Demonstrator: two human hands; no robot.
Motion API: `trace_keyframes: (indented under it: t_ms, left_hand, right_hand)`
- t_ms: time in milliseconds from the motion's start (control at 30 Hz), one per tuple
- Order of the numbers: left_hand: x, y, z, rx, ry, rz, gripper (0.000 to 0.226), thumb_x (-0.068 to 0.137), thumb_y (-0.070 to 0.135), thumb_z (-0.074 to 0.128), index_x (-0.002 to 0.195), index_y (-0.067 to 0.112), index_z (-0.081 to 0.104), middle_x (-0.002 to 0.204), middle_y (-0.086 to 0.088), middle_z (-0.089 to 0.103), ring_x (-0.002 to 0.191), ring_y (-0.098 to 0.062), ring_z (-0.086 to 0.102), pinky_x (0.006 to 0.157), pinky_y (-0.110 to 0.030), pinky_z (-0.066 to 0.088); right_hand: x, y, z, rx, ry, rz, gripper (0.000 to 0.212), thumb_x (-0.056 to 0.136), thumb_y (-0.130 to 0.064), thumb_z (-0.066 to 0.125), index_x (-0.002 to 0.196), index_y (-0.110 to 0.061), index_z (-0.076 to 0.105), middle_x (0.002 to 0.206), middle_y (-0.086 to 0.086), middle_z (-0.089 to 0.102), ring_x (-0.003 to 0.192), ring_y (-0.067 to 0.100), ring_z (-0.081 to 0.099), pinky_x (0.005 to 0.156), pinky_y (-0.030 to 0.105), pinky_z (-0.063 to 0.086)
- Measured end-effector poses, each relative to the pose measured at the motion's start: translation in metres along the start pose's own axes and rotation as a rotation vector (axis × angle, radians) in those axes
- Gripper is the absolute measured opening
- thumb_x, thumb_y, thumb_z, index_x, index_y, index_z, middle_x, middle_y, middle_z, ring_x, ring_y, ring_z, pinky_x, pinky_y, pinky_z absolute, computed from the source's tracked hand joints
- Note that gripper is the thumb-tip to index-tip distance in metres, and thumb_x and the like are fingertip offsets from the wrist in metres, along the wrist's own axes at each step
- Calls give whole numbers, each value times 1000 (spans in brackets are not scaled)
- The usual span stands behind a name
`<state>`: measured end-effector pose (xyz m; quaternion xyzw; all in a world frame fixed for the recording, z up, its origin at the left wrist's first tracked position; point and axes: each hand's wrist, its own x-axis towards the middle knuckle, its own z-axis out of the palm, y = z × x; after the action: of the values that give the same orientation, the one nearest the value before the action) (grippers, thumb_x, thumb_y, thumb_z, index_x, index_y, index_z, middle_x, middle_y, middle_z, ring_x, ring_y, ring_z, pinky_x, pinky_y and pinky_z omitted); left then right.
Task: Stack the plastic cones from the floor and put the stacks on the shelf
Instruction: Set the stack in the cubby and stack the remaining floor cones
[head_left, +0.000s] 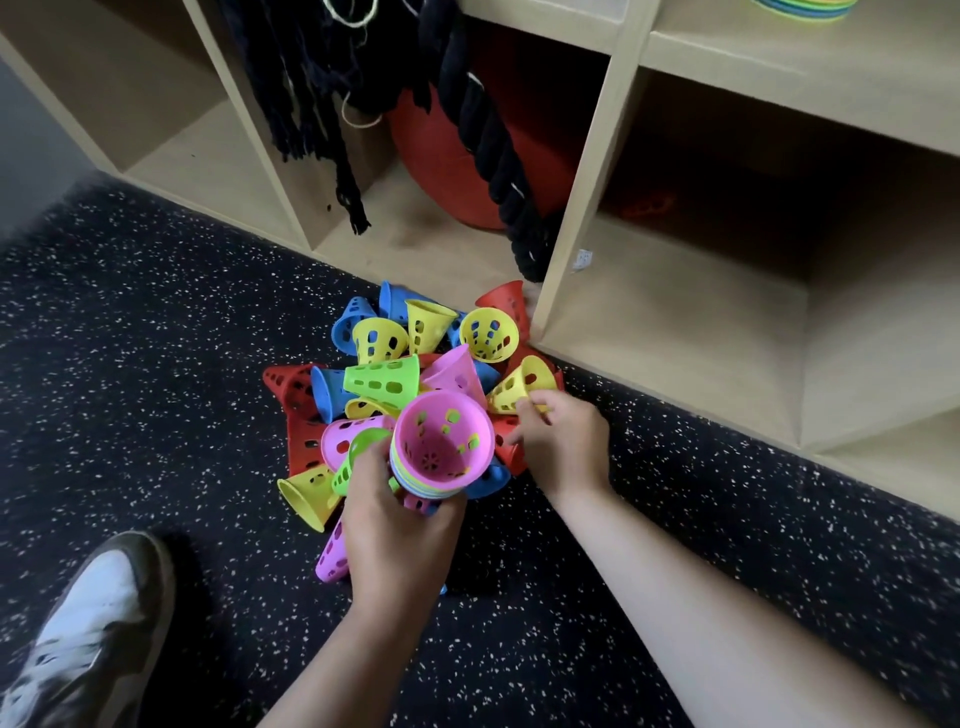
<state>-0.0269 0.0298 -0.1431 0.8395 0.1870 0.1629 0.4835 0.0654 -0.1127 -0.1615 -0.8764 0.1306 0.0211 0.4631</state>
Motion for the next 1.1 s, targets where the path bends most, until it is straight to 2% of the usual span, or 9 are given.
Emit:
trace_keyframes:
  t_ms: [133, 200, 433, 500, 567, 633, 767, 900, 1100]
  left_hand:
    - [1, -3, 0, -1, -16, -2, 47, 68, 13, 81, 108, 23, 59, 95, 7, 60, 86, -14, 58, 74, -38, 53]
    - [1, -3, 0, 5, -23, 1, 47, 68, 14, 81, 108, 22, 59, 95, 8, 60, 87, -13, 57, 75, -38, 52]
    - [0, 0, -4, 7, -56, -6, 50, 67, 32, 78, 112, 24, 58, 96, 7, 63, 86, -19, 62, 74, -43, 54]
    - [-1, 0, -6, 15, -53, -6, 50, 67, 25, 82, 111, 23, 58, 97, 8, 63, 88, -16, 61, 76, -40, 54]
    - [0, 1, -8, 16, -44, -8, 52, 66, 16, 82, 112, 24, 59, 98, 10, 63, 89, -8, 59, 79, -23, 51]
    - [0, 4, -9, 5, -39, -32, 55, 67, 12, 84, 114, 24, 60, 99, 11, 63, 90, 2, 57, 74, -5, 41]
    - [-2, 8, -10, -20, -63, -24, 50, 68, 11, 84, 112, 21, 62, 97, 7, 63, 92, 6, 56, 68, 0, 38]
    - [-2, 6, -9, -2, -80, 0, 49, 67, 6, 83, 110, 17, 61, 96, 2, 62, 90, 11, 54, 70, 1, 37]
    - [-2, 3, -8, -2, -93, 6, 51, 67, 6, 81, 112, 17, 60, 97, 2, 61, 93, 2, 55, 71, 0, 38]
  right_hand:
    - [-19, -23, -37, 130, 127, -182, 7, 94, -26, 63, 93, -23, 70, 67, -9, 73, 68, 6, 70, 74, 32, 56]
    - [-35, -40, -62, 202, 124, -321, 5, 94, -25, 65, 93, -27, 69, 67, -9, 71, 66, 11, 69, 69, 28, 54]
    - [-75, -61, -75, 90, -119, -746, 22, 87, -21, 73, 106, -11, 75, 65, -14, 57, 51, 3, 48, 56, 9, 37]
    - [-76, -52, -71, 203, -157, -669, 26, 88, -25, 67, 111, -14, 72, 67, -6, 61, 51, 14, 53, 51, 20, 43]
    - [-67, -38, -64, 266, -81, -484, 21, 87, -23, 63, 106, -20, 71, 71, -6, 64, 58, 17, 59, 55, 24, 47]
    - [-47, -14, -52, 139, 15, -327, 25, 85, -12, 64, 106, -24, 70, 78, -12, 65, 62, 5, 57, 61, 21, 44]
    - [-11, 30, -28, -253, -3, -206, 52, 83, -9, 61, 129, -32, 60, 114, -6, 54, 82, 8, 56, 74, 26, 48]
    - [-1, 42, -17, -354, 32, -268, 34, 81, -17, 68, 110, -35, 73, 116, -10, 52, 108, 13, 54, 81, 30, 50]
    - [0, 44, -25, -352, 82, -374, 9, 81, -22, 72, 89, -27, 75, 112, -10, 60, 104, 17, 55, 75, 31, 49]
